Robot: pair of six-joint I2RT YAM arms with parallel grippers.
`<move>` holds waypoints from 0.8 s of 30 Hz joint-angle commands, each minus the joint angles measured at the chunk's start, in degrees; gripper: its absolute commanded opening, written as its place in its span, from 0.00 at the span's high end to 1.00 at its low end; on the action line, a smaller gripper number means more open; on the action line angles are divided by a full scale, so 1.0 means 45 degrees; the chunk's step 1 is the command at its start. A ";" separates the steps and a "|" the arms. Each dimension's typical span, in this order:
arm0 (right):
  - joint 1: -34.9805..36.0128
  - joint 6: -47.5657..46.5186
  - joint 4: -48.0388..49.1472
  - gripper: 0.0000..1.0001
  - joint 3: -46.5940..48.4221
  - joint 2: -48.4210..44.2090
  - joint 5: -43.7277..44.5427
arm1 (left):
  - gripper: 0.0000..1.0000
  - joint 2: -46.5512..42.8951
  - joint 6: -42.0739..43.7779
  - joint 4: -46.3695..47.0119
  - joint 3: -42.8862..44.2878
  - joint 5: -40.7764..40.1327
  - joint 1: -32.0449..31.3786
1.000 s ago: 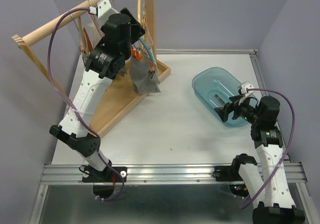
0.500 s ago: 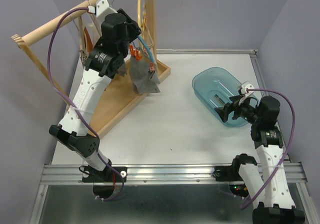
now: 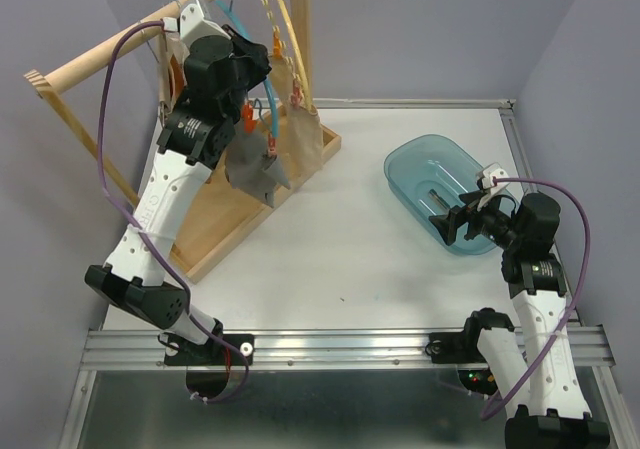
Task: Remove the underwear clipped to the hanger
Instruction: Pick up the hanger from the clothesline.
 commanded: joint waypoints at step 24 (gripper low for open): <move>-0.0005 -0.0149 0.0200 0.00 0.0549 -0.0233 0.0092 | 1.00 -0.2762 0.0156 0.3693 -0.2407 0.2479 0.0061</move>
